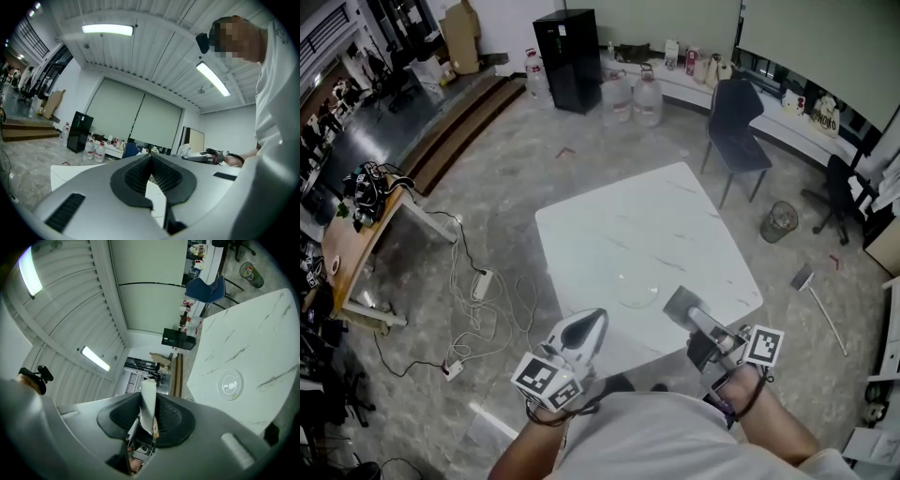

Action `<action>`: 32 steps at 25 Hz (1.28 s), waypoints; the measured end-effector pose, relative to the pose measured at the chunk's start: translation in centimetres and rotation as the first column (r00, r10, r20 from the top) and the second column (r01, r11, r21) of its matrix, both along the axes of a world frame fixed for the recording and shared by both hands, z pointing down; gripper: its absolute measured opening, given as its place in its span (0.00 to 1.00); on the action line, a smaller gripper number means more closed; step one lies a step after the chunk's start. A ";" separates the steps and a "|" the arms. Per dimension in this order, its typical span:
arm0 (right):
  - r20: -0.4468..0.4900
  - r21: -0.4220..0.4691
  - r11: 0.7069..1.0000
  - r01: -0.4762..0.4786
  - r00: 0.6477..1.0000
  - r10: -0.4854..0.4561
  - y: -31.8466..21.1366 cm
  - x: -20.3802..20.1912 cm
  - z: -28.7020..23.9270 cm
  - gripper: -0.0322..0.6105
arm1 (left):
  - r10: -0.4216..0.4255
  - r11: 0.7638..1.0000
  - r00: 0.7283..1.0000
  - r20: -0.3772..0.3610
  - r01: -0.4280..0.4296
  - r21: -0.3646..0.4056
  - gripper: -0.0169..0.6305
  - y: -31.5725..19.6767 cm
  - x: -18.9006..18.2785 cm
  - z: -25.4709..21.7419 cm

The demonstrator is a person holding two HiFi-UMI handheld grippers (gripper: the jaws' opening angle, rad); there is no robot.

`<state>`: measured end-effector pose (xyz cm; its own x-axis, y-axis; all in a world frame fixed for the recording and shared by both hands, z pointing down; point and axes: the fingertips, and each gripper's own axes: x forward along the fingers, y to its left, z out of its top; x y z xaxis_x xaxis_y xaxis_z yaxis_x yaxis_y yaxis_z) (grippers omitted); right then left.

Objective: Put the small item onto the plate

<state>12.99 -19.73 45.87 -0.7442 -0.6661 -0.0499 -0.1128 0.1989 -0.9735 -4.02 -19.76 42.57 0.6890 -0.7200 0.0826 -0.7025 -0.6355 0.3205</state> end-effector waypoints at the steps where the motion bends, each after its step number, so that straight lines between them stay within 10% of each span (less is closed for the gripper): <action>1: -0.006 -0.006 1.000 -0.007 1.000 0.007 -0.7 -0.5 0.3 0.19 | 0.014 1.000 1.000 -0.001 -0.014 0.002 0.04 -0.8 -0.4 0.3; 16: -0.112 -0.066 0.994 -0.083 0.991 0.076 -8.4 -7.8 5.3 0.19 | 0.141 0.990 0.990 -0.023 -0.141 -0.011 0.04 -9.6 -7.0 2.7; 32: -0.132 -0.326 0.945 -0.009 0.991 -0.036 -13.7 -6.4 20.5 0.19 | 0.097 0.990 0.995 0.024 -0.094 -0.103 0.04 -12.7 -3.8 6.5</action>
<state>6.57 -33.44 66.41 -0.7383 -0.6188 0.2685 -0.2461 -0.1235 -0.9614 -7.86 -32.43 49.12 0.7507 -0.6376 0.1732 -0.6499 -0.6655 0.3671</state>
